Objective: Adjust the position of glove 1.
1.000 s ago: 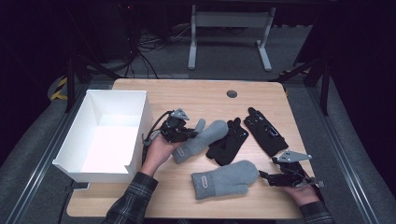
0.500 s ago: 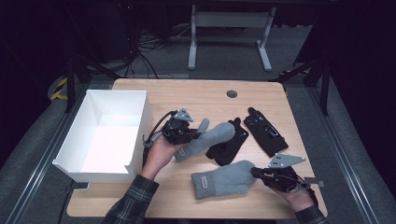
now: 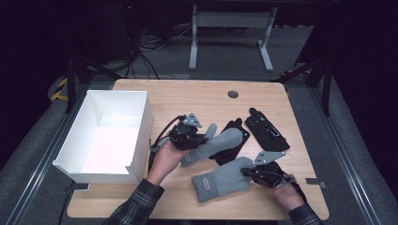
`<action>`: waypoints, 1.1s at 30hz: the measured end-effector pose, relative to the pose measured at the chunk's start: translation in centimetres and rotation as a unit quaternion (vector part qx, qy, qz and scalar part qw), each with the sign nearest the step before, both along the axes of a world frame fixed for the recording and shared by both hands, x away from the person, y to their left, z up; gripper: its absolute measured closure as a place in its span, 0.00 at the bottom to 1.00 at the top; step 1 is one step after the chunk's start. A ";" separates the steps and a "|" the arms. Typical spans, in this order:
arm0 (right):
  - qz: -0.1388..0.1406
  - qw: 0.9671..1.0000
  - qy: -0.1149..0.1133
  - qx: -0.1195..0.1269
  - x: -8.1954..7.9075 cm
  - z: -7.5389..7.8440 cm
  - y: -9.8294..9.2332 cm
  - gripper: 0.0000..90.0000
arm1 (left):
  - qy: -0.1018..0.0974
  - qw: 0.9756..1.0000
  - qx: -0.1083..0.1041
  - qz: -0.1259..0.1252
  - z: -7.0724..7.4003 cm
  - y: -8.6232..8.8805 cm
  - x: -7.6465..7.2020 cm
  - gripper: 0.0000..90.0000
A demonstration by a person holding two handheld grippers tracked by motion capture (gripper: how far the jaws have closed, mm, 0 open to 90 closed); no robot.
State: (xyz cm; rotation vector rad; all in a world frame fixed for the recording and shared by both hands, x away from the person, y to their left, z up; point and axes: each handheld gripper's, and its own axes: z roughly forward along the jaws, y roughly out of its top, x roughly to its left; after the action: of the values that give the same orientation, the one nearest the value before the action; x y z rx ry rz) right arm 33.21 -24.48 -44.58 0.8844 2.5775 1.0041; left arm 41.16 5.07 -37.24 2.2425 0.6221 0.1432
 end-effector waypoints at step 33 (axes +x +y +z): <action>0.027 0.999 -0.036 0.030 -0.6 1.0 2.7 1.00 | 0.047 0.997 -0.020 -0.058 -0.4 -3.7 -4.3 0.91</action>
State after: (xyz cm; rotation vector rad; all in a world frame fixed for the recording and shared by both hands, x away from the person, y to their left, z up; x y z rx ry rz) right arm 32.64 -21.81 -43.54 0.7831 2.5363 1.1130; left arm 36.82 1.40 -37.68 2.2507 0.5377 -0.0340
